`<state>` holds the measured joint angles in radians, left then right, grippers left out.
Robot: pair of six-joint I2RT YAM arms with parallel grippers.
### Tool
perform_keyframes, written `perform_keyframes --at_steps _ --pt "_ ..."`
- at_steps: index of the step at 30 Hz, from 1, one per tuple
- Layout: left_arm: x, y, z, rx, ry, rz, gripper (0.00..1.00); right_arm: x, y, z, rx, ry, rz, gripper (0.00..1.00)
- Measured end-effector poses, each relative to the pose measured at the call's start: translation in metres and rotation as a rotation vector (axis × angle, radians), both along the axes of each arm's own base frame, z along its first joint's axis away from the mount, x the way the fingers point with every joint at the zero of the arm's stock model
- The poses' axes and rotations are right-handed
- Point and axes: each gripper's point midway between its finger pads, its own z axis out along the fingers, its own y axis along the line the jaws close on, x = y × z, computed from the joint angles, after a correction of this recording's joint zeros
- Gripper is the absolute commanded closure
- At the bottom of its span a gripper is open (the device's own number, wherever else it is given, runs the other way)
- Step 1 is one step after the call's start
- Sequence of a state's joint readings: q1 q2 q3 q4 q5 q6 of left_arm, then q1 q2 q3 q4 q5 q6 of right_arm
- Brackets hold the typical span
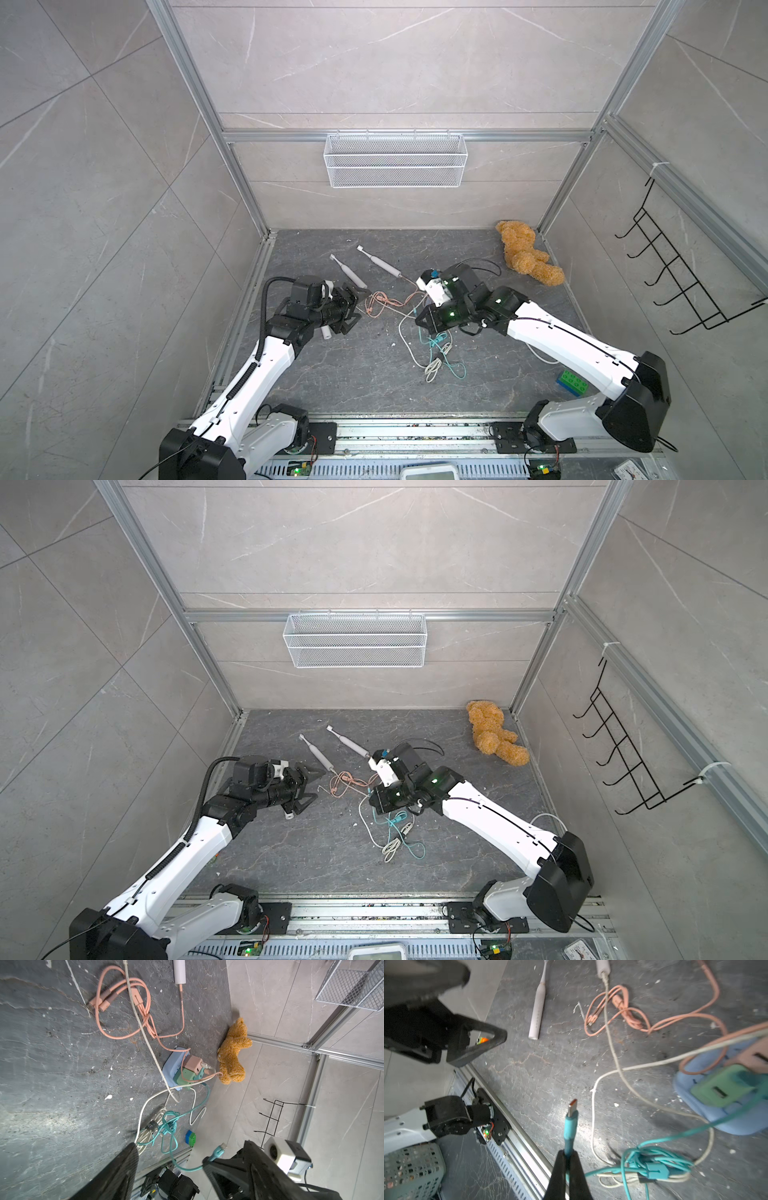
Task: Charge the electric toothbrush
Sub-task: Pick up the charging cable from the center of the board.
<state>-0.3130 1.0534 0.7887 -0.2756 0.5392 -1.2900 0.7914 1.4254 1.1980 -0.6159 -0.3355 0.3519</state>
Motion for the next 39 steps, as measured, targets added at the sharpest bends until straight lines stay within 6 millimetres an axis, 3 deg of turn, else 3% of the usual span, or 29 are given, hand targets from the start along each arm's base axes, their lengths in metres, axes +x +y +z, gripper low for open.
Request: perform_keyframes --at_steps 6,10,14,21,32,39 --pt "-0.012 -0.019 -0.019 -0.015 0.059 -0.053 0.28 -0.021 0.024 -0.026 -0.041 0.024 0.126 1.00" --pt "-0.020 -0.038 -0.028 -0.009 0.082 -0.118 0.30 -0.020 0.032 -0.027 -0.038 0.013 0.145 1.00" --pt "-0.026 -0.052 -0.040 -0.004 0.106 -0.160 0.40 -0.020 0.037 -0.025 -0.020 0.012 0.154 1.00" --pt "-0.031 -0.062 -0.047 -0.015 0.108 -0.187 0.55 -0.019 0.046 -0.019 0.030 0.006 0.175 1.00" --pt "-0.033 -0.071 -0.047 -0.028 0.102 -0.220 0.80 -0.017 0.047 -0.033 0.001 0.026 0.171 1.00" --pt "-0.033 -0.071 -0.054 -0.013 0.111 -0.227 0.88 -0.014 0.045 -0.034 -0.016 0.018 0.158 1.00"
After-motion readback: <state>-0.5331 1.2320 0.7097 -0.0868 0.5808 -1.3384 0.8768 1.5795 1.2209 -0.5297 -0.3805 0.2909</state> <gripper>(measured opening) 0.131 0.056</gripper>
